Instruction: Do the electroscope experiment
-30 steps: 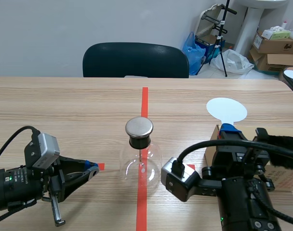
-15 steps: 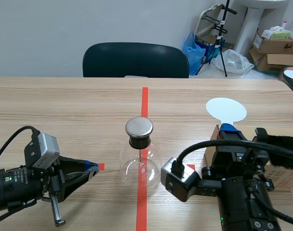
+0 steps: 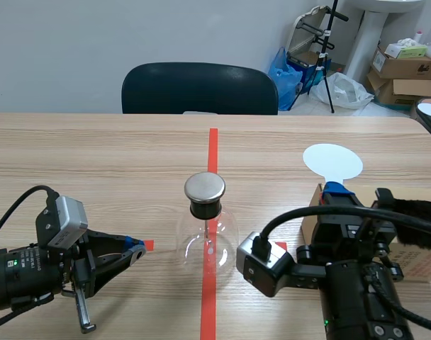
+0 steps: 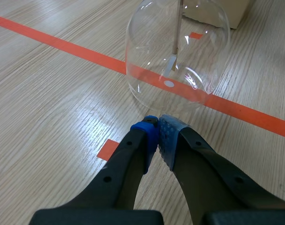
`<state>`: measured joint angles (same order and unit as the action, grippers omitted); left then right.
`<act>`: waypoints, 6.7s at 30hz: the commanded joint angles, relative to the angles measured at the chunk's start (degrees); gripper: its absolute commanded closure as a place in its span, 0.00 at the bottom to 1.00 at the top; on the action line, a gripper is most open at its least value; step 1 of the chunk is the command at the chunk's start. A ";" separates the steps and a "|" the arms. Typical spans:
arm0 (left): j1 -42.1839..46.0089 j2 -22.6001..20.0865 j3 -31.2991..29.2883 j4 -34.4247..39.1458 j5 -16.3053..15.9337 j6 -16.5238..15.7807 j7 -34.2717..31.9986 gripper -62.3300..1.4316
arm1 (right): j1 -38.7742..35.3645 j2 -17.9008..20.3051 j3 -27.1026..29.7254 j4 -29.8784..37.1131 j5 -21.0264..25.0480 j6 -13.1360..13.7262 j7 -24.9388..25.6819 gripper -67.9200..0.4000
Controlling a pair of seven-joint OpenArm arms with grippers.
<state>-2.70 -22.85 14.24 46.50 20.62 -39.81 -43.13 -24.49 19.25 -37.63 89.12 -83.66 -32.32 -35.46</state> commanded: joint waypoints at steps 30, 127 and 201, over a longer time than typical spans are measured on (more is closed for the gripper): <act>-0.15 0.13 0.00 1.11 -0.66 -0.07 -0.83 0.93 | 0.37 0.44 0.11 1.05 -0.04 -0.63 -0.20 0.98; -0.15 0.13 0.00 1.11 -0.66 -0.07 -0.81 0.93 | 0.37 0.44 0.11 1.05 -0.04 -0.63 37.99 0.98; 0.15 0.13 0.00 1.11 -0.66 -0.07 -0.83 0.93 | 0.37 0.44 0.11 1.05 -0.04 -0.63 37.97 0.98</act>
<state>-2.68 -22.85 14.24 46.50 20.62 -39.81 -43.13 -24.49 19.25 -37.63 89.12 -83.66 -32.29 2.92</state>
